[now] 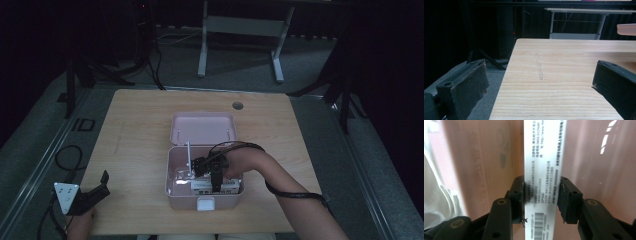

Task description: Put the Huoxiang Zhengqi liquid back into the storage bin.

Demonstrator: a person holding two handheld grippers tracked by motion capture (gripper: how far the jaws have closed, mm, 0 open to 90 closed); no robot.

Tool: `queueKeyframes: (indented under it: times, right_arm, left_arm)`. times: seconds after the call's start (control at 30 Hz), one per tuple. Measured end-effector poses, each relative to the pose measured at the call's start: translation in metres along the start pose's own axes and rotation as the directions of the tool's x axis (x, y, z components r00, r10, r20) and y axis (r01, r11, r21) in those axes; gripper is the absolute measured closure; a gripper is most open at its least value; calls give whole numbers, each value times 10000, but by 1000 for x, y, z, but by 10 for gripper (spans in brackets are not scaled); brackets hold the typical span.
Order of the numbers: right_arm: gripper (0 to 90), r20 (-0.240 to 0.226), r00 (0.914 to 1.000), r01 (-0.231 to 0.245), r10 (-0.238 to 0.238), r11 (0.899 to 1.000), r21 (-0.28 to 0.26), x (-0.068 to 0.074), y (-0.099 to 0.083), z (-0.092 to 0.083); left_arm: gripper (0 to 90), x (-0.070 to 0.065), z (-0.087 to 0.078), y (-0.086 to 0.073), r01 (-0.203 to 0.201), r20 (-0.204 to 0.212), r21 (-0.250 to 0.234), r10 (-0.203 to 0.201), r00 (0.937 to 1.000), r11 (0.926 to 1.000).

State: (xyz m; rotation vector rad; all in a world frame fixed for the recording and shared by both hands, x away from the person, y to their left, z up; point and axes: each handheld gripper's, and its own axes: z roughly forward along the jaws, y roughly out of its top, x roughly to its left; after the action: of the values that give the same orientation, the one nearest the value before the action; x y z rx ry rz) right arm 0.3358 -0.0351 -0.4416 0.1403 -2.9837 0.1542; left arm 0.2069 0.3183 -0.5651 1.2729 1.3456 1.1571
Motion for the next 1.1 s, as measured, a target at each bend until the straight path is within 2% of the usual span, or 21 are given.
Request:
queueKeyframes:
  times: [0.13,0.23,0.27,0.3,0.33,0.47,0.53,0.6,0.67,0.73,0.77,0.83,0.87,0.97,1.03,1.1]
  right_arm:
    - [535,239,9997,-5,11,9996,-268,1,-4,-15]
    - [520,493,9986,-160,194,9975,-689,2,-11,-31]
    - [520,493,9986,-160,194,9975,-689,2,-11,-31]
    - [492,555,9980,-268,315,9962,-831,2,-13,-36]
    - [447,735,9959,-432,525,9915,-1226,4,-20,-48]
    - [368,957,9917,-664,864,9786,-1949,3,-38,-66]
    - [288,1081,9878,-839,1119,9683,-2353,1,-49,-74]
    - [247,1319,9787,-1144,1572,9516,-2852,-3,-64,-81]
    - [133,1433,9734,-1225,1786,9350,-3329,-6,-77,-86]
    - [133,1660,9651,-1299,2027,9205,-3686,-8,-92,-88]
    - [134,1823,9617,-1241,2045,9185,-3755,-9,-96,-88]
    - [123,1713,9584,-1454,2284,9068,-3956,-13,-109,-87]
    - [119,1657,9552,-1593,2454,8977,-4109,-15,-115,-86]
    - [120,1858,9407,-1775,2838,8786,-4433,-20,-131,-79]
    - [126,1941,9312,-1873,3085,8619,-4712,-24,-142,-73]
    - [126,2069,9218,-1944,3277,8528,-4846,-26,-150,-67]
  left_arm:
    - [4,0,0,0,13,12,21,-13,10000,10000]
    - [4,0,0,0,43,8,-7,-43,10000,10000]
    - [4,0,0,0,43,8,-7,-43,10000,10000]
    - [4,0,0,0,9,3,-2,-9,10000,10000]
    - [4,0,0,0,13,-2,0,-13,10000,10000]
    - [4,0,0,0,14,-1,29,-14,10000,10000]
    - [4,0,0,0,10,-5,16,-10,10000,10000]
    - [4,0,0,0,12,-9,12,-12,10000,10000]
    - [4,0,0,0,7,-23,-3,-7,10000,10000]
    - [4,0,0,0,-12,-29,15,12,10000,10000]
    - [4,0,0,0,9,-19,22,-9,10000,10000]
    - [4,0,0,0,18,-37,-17,-18,10000,10000]
    - [4,0,0,0,-6,-31,3,6,10000,10000]
    - [4,0,0,0,-16,-28,16,16,10000,10000]
    - [4,0,0,0,-16,-31,15,16,10000,10000]
    - [4,0,0,0,-5,-30,16,5,10000,10000]
